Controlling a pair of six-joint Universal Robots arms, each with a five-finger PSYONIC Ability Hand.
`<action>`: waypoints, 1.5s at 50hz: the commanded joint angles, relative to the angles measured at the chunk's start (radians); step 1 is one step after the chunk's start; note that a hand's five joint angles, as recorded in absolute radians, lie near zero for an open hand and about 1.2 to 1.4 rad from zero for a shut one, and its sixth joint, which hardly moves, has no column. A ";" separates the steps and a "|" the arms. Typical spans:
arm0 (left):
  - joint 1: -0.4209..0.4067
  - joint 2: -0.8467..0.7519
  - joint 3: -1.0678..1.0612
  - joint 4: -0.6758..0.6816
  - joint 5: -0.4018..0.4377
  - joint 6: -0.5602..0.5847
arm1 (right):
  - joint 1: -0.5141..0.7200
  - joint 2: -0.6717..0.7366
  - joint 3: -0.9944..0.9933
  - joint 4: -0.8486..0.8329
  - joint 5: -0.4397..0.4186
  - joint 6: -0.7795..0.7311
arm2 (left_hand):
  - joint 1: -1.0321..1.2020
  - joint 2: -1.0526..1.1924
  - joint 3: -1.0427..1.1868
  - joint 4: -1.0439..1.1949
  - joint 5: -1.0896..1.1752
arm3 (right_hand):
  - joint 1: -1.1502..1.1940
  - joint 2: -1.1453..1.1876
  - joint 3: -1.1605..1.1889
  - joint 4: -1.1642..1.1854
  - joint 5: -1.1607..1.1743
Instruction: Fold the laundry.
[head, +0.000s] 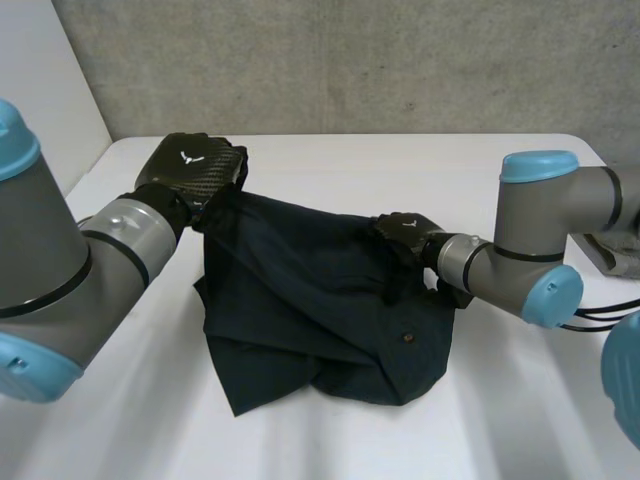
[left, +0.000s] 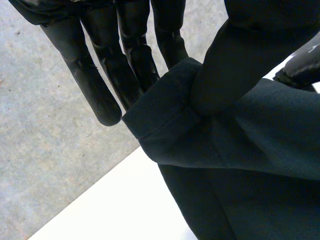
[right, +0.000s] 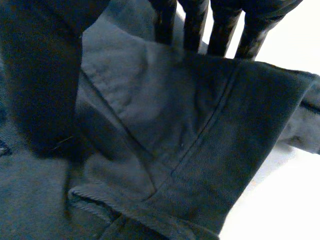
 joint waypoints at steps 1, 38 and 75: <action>0.000 -0.060 0.049 0.024 -0.007 -0.001 | 0.006 0.062 -0.079 -0.012 0.017 -0.012 | 0.270 0.202 0.210 0.198 0.251 | 0.847 0.800 0.813 0.812 0.811; 0.032 0.171 -0.159 0.368 -0.136 0.048 | -0.079 -0.472 -0.160 0.137 -0.091 -0.104 | 0.270 0.202 0.210 0.198 0.251 | 1.100 1.053 1.066 1.065 1.064; 0.005 0.052 -0.392 0.301 -0.145 0.039 | -0.235 -0.755 0.861 -0.200 0.014 0.050 | 0.270 0.202 0.210 0.198 0.251 | -0.122 -0.169 -0.155 -0.157 -0.157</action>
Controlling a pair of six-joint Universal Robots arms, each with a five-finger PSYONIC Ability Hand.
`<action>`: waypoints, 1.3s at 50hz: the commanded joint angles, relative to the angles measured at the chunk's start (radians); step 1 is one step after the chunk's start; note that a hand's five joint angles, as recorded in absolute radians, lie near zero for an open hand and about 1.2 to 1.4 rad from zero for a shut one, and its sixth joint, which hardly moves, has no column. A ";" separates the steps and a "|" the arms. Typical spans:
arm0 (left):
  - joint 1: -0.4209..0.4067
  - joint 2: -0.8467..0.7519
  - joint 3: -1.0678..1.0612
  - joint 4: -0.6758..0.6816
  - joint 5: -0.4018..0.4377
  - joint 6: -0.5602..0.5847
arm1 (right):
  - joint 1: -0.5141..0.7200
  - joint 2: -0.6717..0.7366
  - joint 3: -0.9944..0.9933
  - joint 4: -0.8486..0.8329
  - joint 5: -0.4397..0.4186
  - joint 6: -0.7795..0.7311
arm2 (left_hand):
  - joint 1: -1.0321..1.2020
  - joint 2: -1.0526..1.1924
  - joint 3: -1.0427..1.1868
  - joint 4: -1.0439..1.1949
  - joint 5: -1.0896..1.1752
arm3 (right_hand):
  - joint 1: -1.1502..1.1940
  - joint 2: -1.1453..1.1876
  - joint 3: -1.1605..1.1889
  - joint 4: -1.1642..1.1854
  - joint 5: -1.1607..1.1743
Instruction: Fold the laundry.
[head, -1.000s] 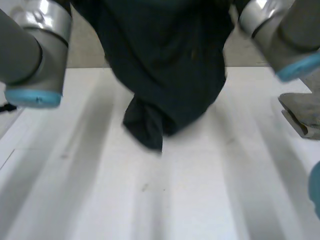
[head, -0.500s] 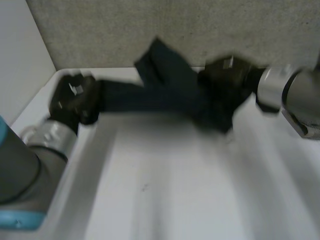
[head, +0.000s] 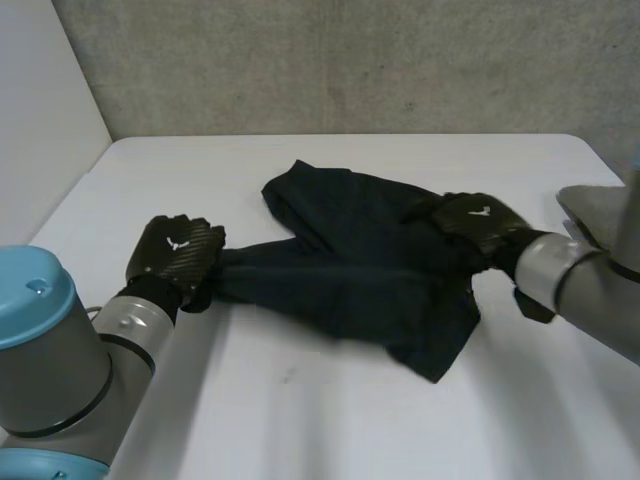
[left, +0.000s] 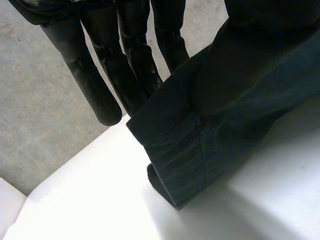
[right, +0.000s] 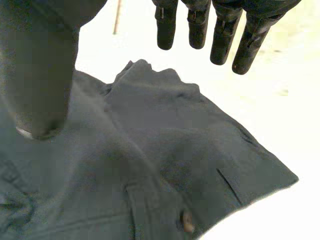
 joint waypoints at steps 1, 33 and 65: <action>0.011 0.018 0.001 0.000 0.001 -0.002 | -0.126 -0.186 0.276 -0.064 -0.024 0.162 | 0.270 0.200 0.208 0.194 0.251 | 0.033 0.015 0.019 0.004 -0.011; 0.014 0.043 -0.010 -0.012 0.002 -0.022 | 0.045 0.099 0.272 -0.288 0.053 0.237 | 0.270 0.200 0.208 0.194 0.251 | 0.207 0.189 0.193 0.178 0.163; 0.078 0.138 -0.015 -0.104 0.005 -0.003 | 0.159 -0.035 0.020 -0.087 0.121 -0.182 | 0.270 0.200 0.208 0.194 0.251 | 1.199 1.181 1.185 1.169 1.155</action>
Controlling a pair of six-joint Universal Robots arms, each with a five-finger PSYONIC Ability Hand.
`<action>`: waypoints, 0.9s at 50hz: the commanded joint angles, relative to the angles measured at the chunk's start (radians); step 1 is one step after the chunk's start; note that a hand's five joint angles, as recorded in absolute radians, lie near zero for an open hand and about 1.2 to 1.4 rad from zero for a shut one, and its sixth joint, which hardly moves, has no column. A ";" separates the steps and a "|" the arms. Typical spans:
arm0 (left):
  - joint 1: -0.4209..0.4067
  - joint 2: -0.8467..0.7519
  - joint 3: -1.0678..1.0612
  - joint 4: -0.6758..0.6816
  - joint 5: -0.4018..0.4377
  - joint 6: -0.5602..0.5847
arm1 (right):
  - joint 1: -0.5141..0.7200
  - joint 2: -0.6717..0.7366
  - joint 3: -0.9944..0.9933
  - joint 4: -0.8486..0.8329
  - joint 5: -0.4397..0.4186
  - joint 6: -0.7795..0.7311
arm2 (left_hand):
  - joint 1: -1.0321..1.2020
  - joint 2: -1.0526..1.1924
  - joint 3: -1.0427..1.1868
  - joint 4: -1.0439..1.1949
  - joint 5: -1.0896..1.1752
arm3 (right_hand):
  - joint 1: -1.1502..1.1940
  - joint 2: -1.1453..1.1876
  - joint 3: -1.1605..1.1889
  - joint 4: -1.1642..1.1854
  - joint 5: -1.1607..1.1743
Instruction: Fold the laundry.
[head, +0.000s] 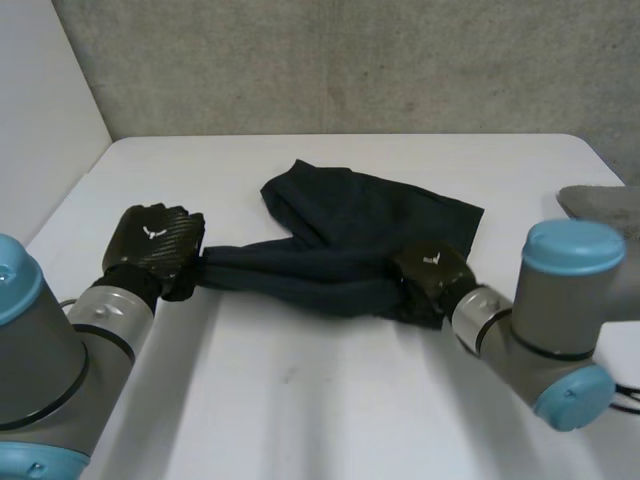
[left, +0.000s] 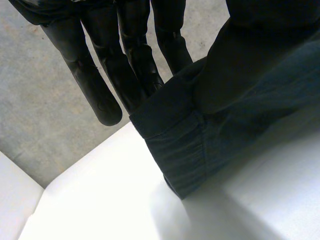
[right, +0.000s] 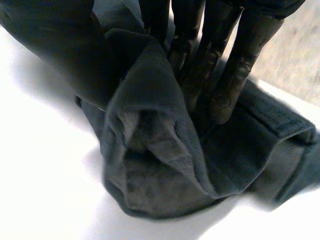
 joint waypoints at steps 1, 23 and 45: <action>0.030 0.099 -0.005 -0.098 0.002 0.015 | -0.006 -0.286 -0.051 0.276 -0.055 -0.266 | 0.270 0.200 0.208 0.194 0.251 | 0.456 0.232 0.215 0.208 0.265; -0.025 0.182 0.001 -0.344 0.005 0.184 | -0.076 -0.384 -0.206 0.884 -0.076 -0.583 | 0.270 0.200 0.208 0.194 0.251 | 0.456 0.232 0.215 0.208 0.265; 0.018 -0.164 0.638 0.521 -0.013 0.314 | -0.056 -0.142 -0.721 -0.140 0.042 -0.417 | 0.270 0.200 0.208 0.194 0.251 | 0.456 0.232 0.215 0.208 0.265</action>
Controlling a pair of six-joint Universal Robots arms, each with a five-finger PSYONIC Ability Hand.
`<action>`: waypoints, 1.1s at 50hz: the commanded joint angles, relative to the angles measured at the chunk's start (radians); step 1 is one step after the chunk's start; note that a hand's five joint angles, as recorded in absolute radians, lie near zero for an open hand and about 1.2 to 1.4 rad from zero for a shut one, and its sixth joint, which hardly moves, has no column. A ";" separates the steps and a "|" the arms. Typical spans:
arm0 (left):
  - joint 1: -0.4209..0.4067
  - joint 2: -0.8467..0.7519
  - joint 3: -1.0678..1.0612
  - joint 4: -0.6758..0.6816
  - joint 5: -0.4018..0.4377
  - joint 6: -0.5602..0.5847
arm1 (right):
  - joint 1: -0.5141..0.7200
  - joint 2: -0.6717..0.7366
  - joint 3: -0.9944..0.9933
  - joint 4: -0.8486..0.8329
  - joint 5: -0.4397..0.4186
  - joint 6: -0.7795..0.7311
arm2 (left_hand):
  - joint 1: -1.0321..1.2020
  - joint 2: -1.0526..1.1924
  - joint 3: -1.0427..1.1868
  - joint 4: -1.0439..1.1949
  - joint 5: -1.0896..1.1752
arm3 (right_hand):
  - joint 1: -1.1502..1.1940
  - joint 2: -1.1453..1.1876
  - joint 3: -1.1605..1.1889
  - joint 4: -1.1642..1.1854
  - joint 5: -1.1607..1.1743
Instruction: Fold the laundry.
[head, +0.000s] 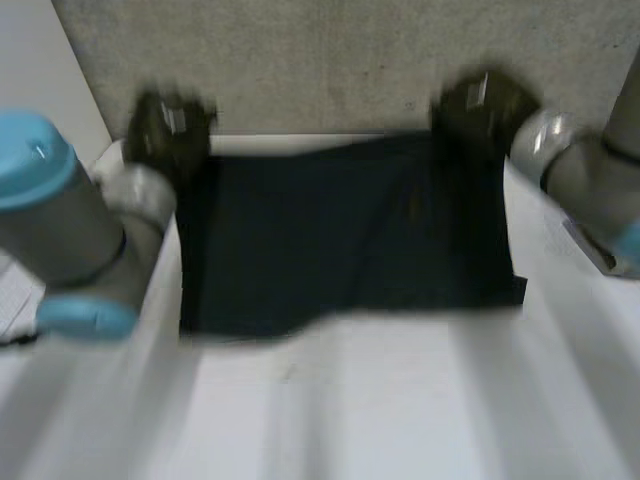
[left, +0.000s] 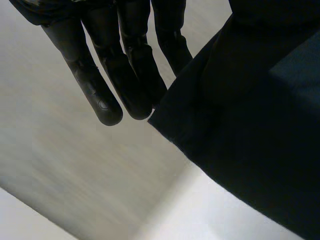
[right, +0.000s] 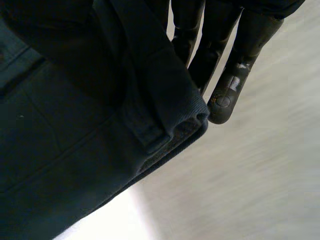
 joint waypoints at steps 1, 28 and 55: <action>0.029 0.062 0.141 0.505 -0.010 0.049 | 0.003 -0.042 -0.075 -0.623 0.020 0.097 | 0.270 0.199 0.207 0.194 0.251 | 0.438 0.222 0.215 0.208 0.242; -0.022 -0.113 -0.420 0.319 -0.036 0.050 | 0.019 0.208 0.408 -0.363 -0.023 0.098 | 0.270 0.199 0.207 0.194 0.251 | 0.438 0.222 0.215 0.208 0.242; -0.284 0.249 -0.569 -0.421 -0.191 0.037 | 0.009 -0.148 0.709 0.280 -0.019 -0.201 | -0.113 -0.184 -0.176 -0.189 -0.132 | 0.438 0.222 0.215 0.208 0.242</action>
